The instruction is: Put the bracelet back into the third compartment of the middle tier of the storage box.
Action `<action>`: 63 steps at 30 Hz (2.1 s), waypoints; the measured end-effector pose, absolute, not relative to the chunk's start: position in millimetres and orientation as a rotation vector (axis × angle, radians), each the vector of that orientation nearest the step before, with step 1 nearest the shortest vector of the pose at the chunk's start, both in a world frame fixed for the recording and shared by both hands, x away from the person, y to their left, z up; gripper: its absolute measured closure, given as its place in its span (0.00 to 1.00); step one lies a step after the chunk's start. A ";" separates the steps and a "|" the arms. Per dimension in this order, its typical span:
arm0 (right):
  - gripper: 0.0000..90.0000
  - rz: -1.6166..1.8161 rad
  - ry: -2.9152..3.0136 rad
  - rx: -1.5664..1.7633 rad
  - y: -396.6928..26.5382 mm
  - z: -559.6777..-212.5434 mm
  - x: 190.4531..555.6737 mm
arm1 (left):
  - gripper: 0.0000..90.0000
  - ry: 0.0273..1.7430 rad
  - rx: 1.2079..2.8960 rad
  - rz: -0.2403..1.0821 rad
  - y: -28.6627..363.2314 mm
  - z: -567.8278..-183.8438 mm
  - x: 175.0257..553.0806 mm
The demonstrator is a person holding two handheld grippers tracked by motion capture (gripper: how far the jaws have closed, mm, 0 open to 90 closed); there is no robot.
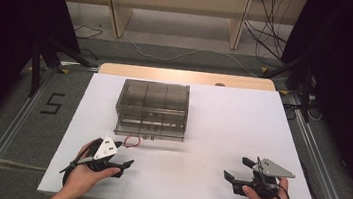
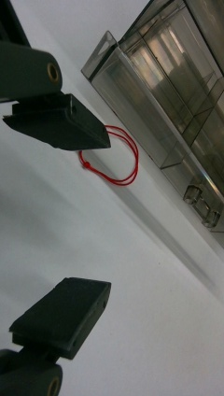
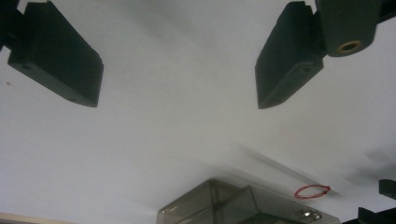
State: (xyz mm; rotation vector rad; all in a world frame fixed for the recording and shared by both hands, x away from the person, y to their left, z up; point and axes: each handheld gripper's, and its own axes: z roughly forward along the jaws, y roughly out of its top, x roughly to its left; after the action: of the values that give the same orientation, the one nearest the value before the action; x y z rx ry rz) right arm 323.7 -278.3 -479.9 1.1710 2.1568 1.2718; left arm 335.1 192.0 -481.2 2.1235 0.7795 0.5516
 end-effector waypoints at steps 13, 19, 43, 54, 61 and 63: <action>0.18 1.269 2.160 1.168 -278.3 -479.0 321.2 | 0.35 0.801 2.115 0.576 188.3 -480.0 342.7; 0.18 1.266 2.160 1.169 -278.3 -479.2 321.7 | 0.38 0.820 2.134 0.580 185.0 -482.8 352.2; 0.18 1.269 2.157 1.175 -278.6 -479.1 321.6 | 0.66 0.941 2.172 0.439 172.7 -495.8 385.9; 0.18 1.269 2.158 1.173 -278.2 -478.9 321.5 | 0.79 1.024 2.170 0.373 174.4 -492.7 393.2; 0.18 1.271 2.156 1.175 -278.5 -479.1 322.1 | 0.88 1.024 2.204 0.371 172.3 -490.1 395.3; 0.18 1.271 2.155 1.175 -278.6 -479.0 321.9 | 0.89 1.023 2.206 0.372 172.0 -490.1 395.5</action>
State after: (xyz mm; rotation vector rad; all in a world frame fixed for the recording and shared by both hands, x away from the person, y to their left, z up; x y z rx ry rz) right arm 321.9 -278.6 -479.0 1.1745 2.1552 1.2706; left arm 395.5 172.0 -490.1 2.2057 1.0235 0.3722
